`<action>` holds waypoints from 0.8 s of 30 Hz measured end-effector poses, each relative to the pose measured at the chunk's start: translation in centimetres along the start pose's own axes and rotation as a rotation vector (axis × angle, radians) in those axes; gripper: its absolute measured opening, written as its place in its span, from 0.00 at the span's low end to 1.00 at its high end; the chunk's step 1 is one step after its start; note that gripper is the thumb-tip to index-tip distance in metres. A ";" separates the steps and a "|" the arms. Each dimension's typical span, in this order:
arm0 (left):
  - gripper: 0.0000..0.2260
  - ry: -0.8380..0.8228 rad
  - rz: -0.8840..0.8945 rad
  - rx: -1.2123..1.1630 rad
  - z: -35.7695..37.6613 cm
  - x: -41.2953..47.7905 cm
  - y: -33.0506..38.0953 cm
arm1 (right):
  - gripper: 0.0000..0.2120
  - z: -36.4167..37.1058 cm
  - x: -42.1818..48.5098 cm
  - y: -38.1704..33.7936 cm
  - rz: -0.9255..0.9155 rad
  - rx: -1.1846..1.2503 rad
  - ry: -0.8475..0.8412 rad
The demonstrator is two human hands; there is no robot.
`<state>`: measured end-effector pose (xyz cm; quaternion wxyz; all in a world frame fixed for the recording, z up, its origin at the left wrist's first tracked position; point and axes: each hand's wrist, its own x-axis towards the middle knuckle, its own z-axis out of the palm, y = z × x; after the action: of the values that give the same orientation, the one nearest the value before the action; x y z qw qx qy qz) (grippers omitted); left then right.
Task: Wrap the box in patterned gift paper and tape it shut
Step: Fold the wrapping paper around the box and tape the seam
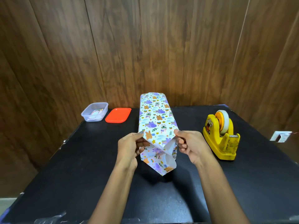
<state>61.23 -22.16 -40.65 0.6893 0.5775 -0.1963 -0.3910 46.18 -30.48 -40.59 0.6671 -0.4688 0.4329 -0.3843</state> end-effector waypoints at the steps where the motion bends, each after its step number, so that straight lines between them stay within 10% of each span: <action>1: 0.07 -0.018 -0.001 -0.003 0.0 -0.1 -0.1 | 0.10 0.0 -0.2 0.0 -0.010 -0.021 -0.014; 14: 0.07 -0.030 0.096 -0.131 1.2 -0.8 -2.8 | 0.07 0.1 -0.4 0.8 -0.050 -0.086 -0.035; 24: 0.12 0.205 0.325 0.206 2.2 -0.1 -4.8 | 0.19 0.7 -0.1 1.9 -0.203 -0.173 0.085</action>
<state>58.07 -23.59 -44.64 0.6970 0.6422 -0.2546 -0.1920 47.01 -29.70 -42.27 0.5629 -0.5493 0.4429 -0.4304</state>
